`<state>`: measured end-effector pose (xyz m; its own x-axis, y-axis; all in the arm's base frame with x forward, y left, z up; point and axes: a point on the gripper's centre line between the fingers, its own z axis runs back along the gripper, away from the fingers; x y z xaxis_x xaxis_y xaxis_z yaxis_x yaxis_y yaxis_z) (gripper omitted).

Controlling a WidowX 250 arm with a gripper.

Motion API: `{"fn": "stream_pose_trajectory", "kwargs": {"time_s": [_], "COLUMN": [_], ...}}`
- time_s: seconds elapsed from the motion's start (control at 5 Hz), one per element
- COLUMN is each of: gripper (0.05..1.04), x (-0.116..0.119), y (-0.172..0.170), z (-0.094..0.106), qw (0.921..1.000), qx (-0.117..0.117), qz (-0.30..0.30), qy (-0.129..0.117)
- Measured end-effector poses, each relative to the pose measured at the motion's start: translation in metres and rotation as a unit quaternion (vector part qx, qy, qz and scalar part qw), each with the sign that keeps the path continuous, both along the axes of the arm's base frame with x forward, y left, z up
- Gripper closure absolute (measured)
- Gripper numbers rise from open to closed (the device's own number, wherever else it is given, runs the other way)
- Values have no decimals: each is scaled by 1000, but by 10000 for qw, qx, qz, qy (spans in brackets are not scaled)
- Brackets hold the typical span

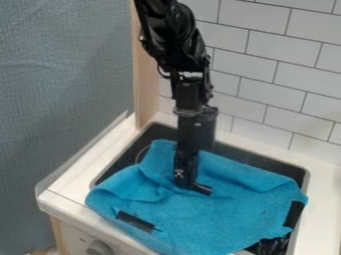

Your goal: Unfold the cloth from bottom to top

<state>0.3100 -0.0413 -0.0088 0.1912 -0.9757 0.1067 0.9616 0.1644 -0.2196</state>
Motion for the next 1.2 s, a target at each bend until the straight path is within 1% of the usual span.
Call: {"fn": "stream_pose_trajectory", "kwargs": {"time_s": [0.2,0.4,0.6,1.0,1.2], "gripper": [1033,1033,1033,1033,1033], "x": [-5,2,10,49,68], "y": [-4,-3,-5,-7,-5], "z": [12,36,43,67,69], "qw": [9997,9990,9981,9907,9856], "qx": [-178,-316,-406,-574,-621], "qz": [-75,-24,-4,-22,-2], "qy": [116,-303,-464,-1233,-1574]}}
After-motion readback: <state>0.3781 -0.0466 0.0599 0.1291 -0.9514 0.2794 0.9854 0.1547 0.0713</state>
